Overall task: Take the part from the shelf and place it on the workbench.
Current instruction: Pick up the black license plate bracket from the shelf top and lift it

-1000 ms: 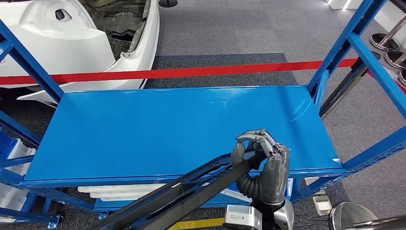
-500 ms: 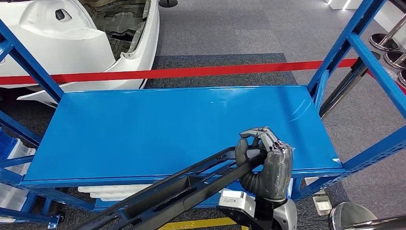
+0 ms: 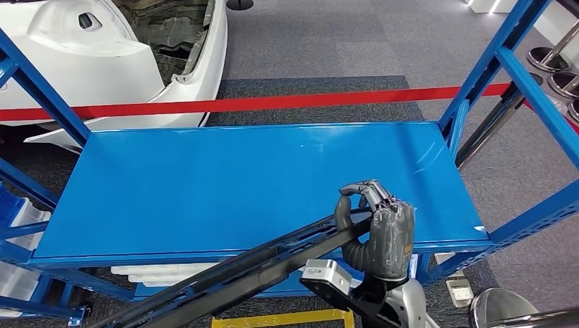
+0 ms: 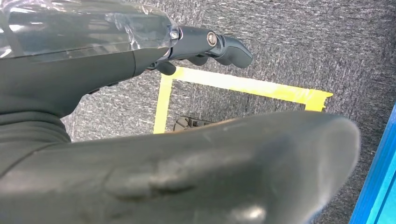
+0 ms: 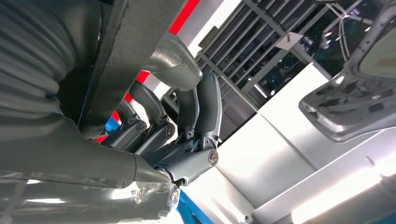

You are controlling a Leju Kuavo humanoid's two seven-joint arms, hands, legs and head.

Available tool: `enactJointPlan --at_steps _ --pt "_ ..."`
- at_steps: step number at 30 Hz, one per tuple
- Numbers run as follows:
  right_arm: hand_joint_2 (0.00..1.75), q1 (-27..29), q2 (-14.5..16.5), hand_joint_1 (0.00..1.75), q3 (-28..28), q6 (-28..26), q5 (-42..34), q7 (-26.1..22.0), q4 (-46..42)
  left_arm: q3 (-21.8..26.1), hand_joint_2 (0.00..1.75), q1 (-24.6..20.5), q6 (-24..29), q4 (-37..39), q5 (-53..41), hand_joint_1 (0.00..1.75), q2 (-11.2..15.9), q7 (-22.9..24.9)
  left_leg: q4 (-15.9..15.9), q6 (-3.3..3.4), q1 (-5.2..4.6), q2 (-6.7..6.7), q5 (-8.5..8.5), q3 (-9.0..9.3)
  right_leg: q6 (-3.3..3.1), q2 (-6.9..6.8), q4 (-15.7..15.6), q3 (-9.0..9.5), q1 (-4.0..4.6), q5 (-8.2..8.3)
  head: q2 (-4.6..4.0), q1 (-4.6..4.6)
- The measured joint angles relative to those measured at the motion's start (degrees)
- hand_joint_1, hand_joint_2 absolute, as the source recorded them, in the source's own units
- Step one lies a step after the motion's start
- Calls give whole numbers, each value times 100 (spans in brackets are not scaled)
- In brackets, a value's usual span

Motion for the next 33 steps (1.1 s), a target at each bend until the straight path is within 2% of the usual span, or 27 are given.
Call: enactJointPlan --at_steps 13,32,33 --pt "175 -190 -278 175 268 -1 66 190 61 0 0 -1 3 0 62 0 0 -26 0 0 -1 0 0 0 0 0 0 1 -1 0 0 2" --pt "175 -214 -436 175 356 -2 255 312 69 -28 0 -5 -36 0 -75 0 0 -98 0 0 0 0 0 0 0 0 0 0 -1 0 0 1" --pt "175 -214 -440 175 356 -2 258 317 69 -30 44 -5 -47 0 -88 0 0 -101 0 0 -1 0 0 0 0 0 0 0 -1 0 0 0"
